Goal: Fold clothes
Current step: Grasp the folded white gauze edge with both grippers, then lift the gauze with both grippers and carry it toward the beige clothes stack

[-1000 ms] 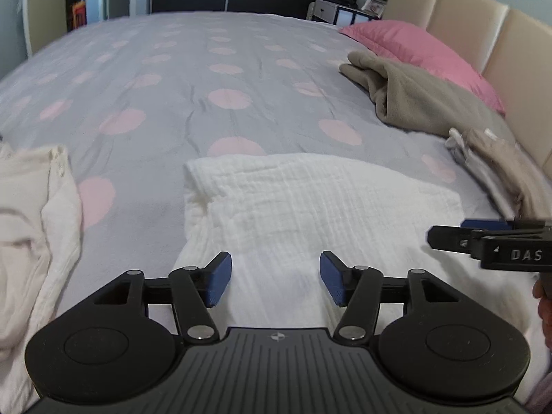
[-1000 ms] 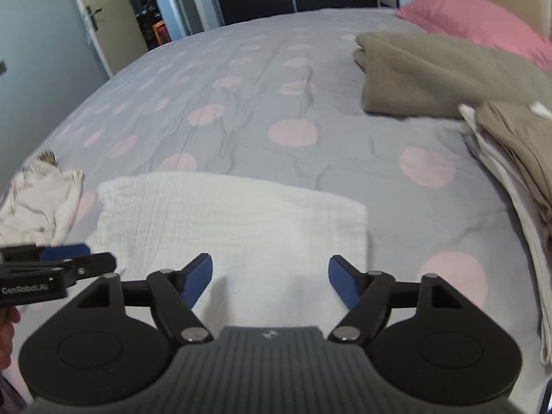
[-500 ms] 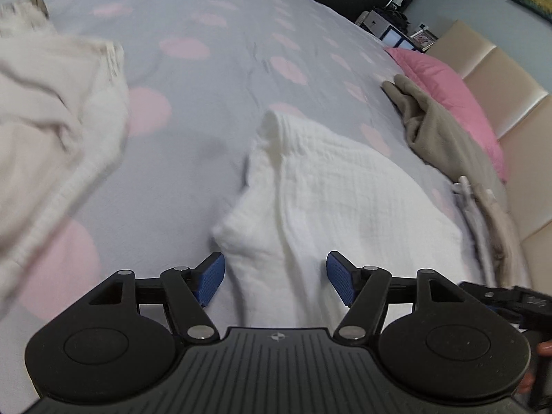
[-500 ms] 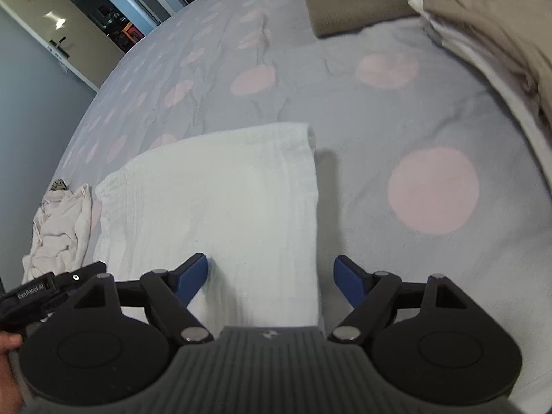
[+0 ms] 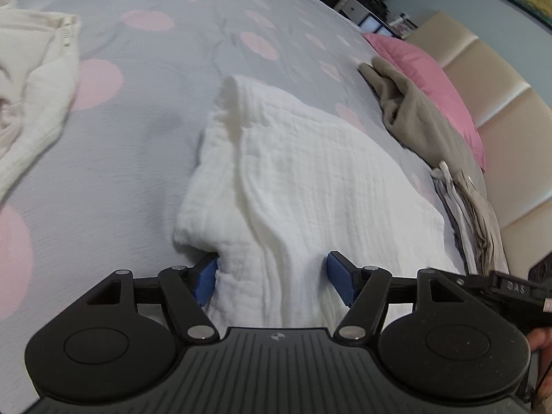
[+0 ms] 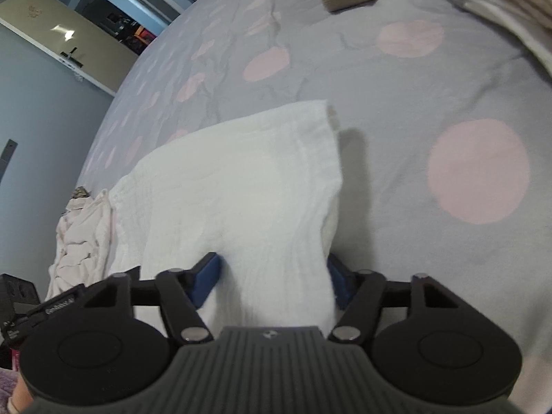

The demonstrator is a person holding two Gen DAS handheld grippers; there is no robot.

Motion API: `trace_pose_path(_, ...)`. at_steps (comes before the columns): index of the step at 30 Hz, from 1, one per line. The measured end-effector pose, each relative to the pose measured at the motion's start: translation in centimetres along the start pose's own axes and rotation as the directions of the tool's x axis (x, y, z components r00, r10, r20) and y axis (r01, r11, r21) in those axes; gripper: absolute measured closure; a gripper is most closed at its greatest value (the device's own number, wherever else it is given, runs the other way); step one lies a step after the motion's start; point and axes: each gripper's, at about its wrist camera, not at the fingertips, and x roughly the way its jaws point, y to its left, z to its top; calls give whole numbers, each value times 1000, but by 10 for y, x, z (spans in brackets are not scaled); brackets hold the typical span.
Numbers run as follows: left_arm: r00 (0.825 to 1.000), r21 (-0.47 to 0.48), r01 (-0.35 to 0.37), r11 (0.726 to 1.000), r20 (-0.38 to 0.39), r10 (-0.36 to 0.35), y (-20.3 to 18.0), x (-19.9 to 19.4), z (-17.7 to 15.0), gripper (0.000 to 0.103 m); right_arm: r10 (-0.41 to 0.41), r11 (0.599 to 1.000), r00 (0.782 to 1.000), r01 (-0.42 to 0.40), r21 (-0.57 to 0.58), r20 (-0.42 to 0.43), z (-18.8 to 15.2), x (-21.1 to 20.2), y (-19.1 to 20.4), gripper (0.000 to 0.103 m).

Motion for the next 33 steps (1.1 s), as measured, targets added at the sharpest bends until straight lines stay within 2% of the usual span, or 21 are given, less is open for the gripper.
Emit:
trace_pose_path(4,1000,17,30,999,-11,-29,-4,5,-1,48,15,1000,1000,-15,-9,-10,3,10,6,42)
trace_pose_path(8,996,6,85,996,-16,-85,-4,8,-2,70,30,999,1000,-30,-23,-8,4,15,12,52)
trace_pose_path(11,996,31,89,996,-6,-89,-9,6,-3,74,45,998,999,-45,-34,6,3,11,13,59)
trace_pose_path(18,993,67,109,992,41,-112,-24,-12,-1,78,90,996,995,-88,-31,44,3,-10,12,69)
trace_pose_path(26,977,80,177,981,108,-185,-42,-42,3,78,167,986,979,-166,-19,113,4,-51,11,70)
trace_pose_path(33,961,128,221,967,138,-238,-78,-65,4,78,218,976,963,-216,-30,157,4,-100,10,70)
